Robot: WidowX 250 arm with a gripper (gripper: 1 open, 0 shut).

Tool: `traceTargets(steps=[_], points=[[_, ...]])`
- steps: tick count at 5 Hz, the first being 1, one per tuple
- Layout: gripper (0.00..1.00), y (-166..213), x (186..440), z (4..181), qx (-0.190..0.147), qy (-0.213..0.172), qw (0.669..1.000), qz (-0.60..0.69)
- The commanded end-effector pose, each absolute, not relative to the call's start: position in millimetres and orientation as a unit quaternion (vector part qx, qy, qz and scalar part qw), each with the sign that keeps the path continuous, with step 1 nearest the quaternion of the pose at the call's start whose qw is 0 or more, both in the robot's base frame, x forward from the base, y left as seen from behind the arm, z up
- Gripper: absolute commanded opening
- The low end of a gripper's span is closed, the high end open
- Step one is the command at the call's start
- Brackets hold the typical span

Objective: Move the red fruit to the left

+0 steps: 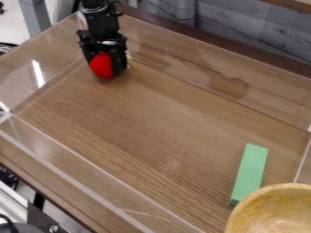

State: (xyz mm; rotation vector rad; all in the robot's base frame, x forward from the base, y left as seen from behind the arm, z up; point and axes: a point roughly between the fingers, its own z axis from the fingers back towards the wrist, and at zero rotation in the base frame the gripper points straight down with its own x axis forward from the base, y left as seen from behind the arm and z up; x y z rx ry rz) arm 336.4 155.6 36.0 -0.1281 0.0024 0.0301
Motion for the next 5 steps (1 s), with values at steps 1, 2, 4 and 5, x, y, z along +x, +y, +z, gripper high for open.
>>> traceTargets(steps=[1, 2, 4, 5], points=[[1.00, 156.6, 341.9, 77.7, -0.049, -0.038, 0.998, 0.010], [1.00, 163.8, 340.7, 70.5, -0.051, -0.029, 0.998, 0.013], [1.00, 179.8, 343.0, 45.0, -0.053, -0.010, 0.998, 0.039], [1.00, 180.6, 337.9, 57.0, -0.056, -0.008, 0.997, 0.051]])
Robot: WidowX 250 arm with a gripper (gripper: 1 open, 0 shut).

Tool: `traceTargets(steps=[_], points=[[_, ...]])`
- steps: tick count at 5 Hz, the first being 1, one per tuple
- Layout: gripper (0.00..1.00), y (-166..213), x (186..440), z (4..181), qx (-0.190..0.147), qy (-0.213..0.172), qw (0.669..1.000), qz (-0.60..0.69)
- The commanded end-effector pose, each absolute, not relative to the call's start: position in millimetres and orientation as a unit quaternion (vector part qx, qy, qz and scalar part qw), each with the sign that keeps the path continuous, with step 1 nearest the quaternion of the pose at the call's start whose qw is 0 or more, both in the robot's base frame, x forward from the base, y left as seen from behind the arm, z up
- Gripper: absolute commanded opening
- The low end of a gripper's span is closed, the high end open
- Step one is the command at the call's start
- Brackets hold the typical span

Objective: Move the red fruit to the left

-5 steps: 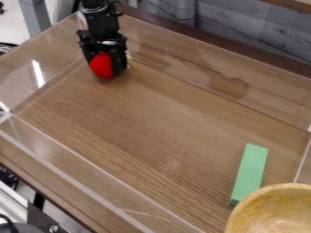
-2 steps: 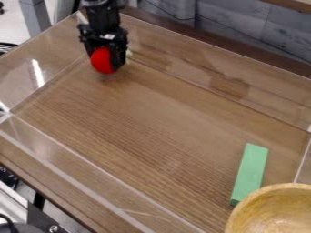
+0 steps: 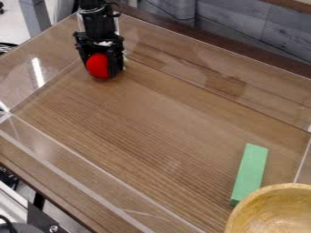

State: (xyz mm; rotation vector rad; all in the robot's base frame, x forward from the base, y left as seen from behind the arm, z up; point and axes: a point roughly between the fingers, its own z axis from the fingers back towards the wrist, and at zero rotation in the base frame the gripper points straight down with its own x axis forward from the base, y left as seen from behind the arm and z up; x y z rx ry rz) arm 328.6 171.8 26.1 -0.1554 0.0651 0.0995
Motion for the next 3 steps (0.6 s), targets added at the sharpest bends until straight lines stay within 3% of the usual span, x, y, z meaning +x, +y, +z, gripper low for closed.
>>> traceTargets(steps=[1, 3], points=[[1.00, 179.1, 333.7, 71.7, -0.060, -0.008, 0.996, 0.059], [1.00, 187.1, 328.5, 78.4, -0.066, -0.008, 0.993, 0.102]])
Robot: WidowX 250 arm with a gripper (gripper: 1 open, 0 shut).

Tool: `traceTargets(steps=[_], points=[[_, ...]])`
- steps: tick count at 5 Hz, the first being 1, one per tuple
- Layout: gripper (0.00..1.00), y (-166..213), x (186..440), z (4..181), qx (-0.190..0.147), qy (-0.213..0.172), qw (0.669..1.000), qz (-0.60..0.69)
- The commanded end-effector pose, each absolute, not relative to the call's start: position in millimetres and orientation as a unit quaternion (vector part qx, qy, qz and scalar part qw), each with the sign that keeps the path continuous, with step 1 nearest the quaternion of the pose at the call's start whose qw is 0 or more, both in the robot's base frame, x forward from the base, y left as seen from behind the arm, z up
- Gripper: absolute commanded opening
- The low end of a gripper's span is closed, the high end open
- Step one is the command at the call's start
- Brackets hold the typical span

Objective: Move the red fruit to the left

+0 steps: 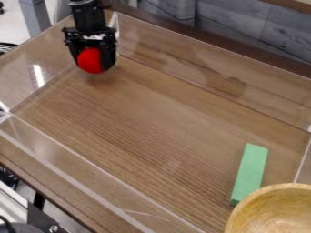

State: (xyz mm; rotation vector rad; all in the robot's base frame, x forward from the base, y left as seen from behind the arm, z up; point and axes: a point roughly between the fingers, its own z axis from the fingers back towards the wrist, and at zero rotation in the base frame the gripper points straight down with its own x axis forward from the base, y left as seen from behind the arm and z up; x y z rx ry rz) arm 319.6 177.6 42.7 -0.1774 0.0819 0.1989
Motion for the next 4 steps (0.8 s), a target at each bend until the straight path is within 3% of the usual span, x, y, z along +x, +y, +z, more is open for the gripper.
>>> traceTargets(steps=[1, 4], points=[[1.00, 180.8, 330.8, 81.6, -0.065, -0.004, 0.993, 0.097], [1.00, 171.7, 337.7, 77.7, -0.060, 0.014, 0.993, 0.101]])
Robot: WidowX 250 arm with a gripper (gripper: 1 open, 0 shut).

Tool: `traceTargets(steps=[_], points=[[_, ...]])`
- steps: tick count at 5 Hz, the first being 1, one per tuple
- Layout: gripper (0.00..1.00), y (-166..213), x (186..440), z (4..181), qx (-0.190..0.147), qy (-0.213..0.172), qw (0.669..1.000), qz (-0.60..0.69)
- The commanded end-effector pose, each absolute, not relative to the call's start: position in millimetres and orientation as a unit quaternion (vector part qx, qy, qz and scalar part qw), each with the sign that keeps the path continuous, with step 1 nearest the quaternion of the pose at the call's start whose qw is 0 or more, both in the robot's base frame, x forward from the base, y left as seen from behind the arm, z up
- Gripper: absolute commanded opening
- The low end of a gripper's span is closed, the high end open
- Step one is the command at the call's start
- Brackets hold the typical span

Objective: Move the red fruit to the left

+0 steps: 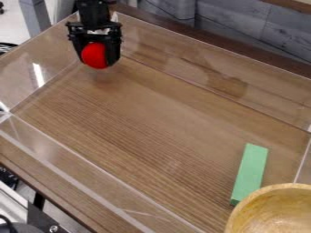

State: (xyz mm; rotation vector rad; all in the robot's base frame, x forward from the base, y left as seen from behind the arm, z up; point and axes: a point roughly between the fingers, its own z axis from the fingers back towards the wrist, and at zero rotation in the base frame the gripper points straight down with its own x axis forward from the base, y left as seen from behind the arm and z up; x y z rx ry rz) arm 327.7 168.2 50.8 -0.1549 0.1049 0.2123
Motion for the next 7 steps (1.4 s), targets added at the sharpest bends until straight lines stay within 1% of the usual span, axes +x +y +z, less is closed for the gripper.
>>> traceTargets(steps=[1, 2, 3, 5, 6, 7], points=[[1.00, 166.0, 337.4, 59.9, -0.059, 0.024, 0.993, 0.100], [1.00, 162.7, 336.0, 37.8, -0.056, 0.036, 0.993, 0.100], [1.00, 152.8, 334.2, 41.5, -0.058, 0.028, 0.993, 0.102], [1.00, 167.0, 325.3, 75.3, -0.062, 0.023, 0.995, 0.073], [1.00, 168.2, 324.5, 86.9, -0.070, 0.016, 0.994, 0.079], [1.00, 156.3, 323.5, 98.1, -0.077, 0.009, 0.994, 0.074]])
